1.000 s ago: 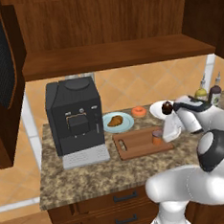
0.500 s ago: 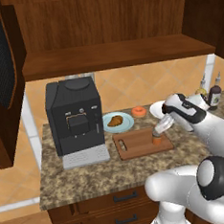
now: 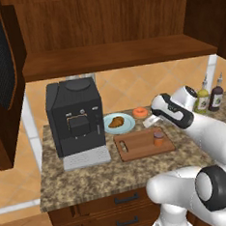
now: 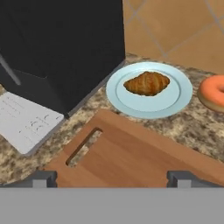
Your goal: From the different types of pastries on the counter, select a croissant and place it on the cutting board. Then retrieve a jar of jam from the cabinet and place it alongside the croissant on the cutting board.
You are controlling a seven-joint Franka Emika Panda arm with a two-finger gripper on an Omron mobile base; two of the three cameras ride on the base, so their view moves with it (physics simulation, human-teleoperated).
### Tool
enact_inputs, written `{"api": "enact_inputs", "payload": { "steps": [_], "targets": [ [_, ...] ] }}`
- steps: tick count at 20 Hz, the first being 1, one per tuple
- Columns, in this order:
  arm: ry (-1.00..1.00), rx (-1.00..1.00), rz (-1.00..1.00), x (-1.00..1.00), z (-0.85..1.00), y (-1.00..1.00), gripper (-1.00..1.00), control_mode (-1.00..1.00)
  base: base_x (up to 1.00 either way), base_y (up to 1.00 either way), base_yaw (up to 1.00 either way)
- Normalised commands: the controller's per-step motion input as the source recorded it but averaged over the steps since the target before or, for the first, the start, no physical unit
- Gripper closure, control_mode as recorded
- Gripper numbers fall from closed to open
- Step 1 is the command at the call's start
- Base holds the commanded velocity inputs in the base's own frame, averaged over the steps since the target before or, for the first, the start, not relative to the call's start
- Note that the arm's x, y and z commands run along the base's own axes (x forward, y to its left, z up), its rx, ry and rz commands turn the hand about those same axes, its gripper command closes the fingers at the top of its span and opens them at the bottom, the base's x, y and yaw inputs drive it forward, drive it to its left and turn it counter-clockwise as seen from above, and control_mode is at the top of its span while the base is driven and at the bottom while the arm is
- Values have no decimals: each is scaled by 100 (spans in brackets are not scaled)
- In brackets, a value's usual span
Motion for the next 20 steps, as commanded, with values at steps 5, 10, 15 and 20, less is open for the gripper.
{"api": "enact_inputs", "payload": {
  "steps": [5, 10, 15, 20],
  "targets": [
    [9, -1, -23, 51, 6, 52, -100, -100, 0, 0, 0],
    [40, -3, -12, 81, 1, 0, -100, -100, 0, 0, 0],
    [31, -7, -9, 67, 3, -8, -100, -100, 0, 0, 0],
    [-11, -6, 0, 1, -21, 0, -100, -100, 0, 0, 0]
  ]
}}
